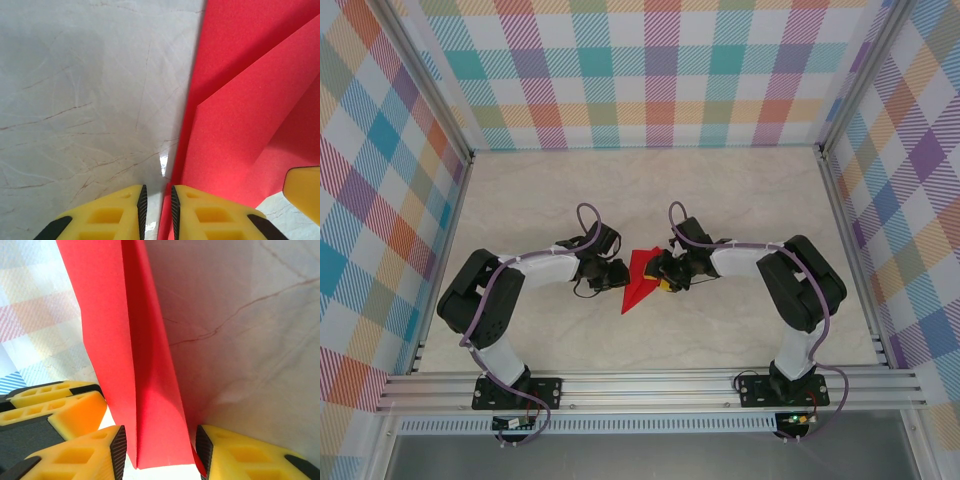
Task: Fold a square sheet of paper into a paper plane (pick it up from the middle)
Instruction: Turn over the paper at the center of the table.
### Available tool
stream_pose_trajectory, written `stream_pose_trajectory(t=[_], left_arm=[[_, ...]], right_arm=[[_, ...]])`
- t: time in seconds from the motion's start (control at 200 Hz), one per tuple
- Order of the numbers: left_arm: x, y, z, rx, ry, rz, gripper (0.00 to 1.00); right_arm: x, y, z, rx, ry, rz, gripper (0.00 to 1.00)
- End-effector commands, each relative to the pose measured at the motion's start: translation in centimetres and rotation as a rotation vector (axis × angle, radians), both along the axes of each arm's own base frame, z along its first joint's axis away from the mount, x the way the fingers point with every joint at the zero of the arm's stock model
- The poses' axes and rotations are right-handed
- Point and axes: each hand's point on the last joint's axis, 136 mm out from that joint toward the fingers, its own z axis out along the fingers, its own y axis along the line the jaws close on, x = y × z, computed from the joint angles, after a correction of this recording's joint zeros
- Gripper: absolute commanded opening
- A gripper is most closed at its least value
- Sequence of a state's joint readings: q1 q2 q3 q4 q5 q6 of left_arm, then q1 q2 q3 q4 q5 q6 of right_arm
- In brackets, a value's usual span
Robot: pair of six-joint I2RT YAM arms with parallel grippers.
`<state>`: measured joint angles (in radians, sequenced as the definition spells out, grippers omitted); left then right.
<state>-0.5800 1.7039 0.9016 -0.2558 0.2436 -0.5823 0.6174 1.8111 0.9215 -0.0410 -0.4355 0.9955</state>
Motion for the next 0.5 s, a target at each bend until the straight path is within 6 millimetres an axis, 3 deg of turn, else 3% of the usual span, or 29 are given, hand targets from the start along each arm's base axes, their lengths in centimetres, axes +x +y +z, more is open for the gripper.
stream_pose_trajectory(t=[0.0,0.495], left_arm=[[-0.4,0.1,0.2,-0.005,-0.001,-0.012,0.22],[-0.4,0.3,0.1,-0.003,-0.004,-0.004,0.21]], right_arm=[[0.2,0.6,0.5,0.019,-0.009,-0.001,0.44],[1.4,2.1,1.2,0.072,-0.037,0.023,0.44]])
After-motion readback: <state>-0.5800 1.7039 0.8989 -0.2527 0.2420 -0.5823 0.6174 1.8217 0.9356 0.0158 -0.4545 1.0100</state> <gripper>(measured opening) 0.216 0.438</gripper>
